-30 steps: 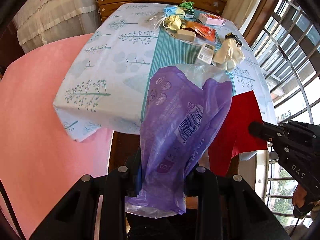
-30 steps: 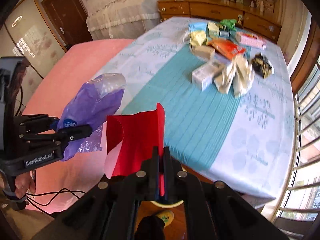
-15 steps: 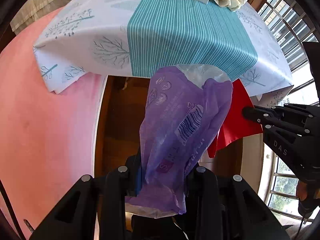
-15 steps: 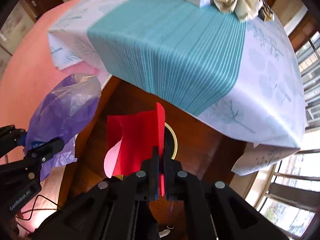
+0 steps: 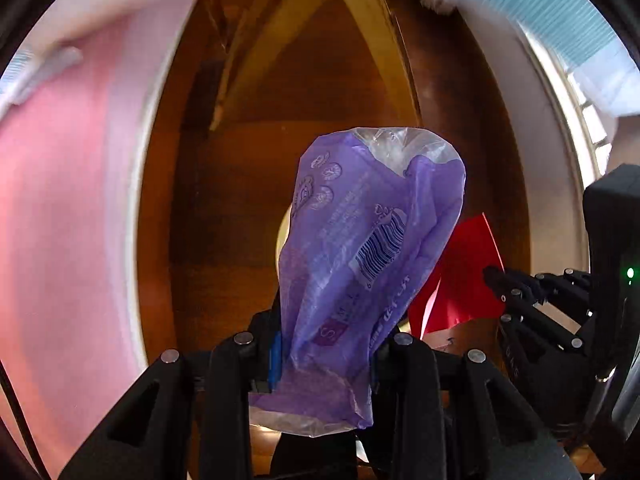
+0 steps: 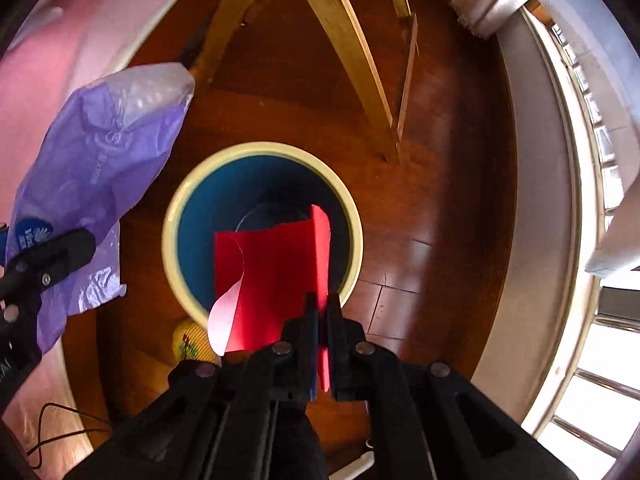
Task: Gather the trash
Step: 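Carry the purple bag and red paper to the bin and release both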
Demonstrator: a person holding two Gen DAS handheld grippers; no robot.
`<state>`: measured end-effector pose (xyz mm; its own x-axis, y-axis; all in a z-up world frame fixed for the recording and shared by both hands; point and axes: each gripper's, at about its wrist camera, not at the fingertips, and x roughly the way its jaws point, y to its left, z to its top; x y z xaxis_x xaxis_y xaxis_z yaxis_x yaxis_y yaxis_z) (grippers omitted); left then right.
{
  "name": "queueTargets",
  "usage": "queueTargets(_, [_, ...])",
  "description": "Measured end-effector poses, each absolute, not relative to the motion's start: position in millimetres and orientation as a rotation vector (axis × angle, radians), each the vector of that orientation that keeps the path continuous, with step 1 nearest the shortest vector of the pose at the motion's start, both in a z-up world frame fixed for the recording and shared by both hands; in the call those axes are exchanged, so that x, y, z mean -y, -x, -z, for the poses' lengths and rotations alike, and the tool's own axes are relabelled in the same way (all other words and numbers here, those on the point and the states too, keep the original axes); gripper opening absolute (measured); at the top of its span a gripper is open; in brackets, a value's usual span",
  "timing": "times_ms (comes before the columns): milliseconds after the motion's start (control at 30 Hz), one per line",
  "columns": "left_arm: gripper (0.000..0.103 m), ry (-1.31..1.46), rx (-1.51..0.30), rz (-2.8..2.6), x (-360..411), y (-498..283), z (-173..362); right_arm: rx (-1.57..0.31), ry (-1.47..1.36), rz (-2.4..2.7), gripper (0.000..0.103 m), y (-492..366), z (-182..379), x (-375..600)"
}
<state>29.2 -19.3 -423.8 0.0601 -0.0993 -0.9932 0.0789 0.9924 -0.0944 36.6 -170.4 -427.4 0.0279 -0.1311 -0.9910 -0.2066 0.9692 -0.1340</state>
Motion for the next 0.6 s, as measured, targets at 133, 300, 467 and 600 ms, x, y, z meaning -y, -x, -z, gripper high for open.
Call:
queueTargets(133, [0.033,-0.037,-1.515,0.150,27,-29,469,-1.542,0.226,-0.038,0.005,-48,468,176])
queueTargets(300, [0.069,-0.050,-1.518,0.184,31,-27,500,-1.534,0.177,-0.048,0.017,-56,498,171])
queueTargets(467, [0.091,0.007,-1.518,0.178,20,-31,504,-1.555,0.051,-0.057,0.038,-64,504,181])
queueTargets(600, [0.095,0.070,-1.512,0.152,8,-36,489,-1.555,0.021,-0.069,0.046,-65,497,177])
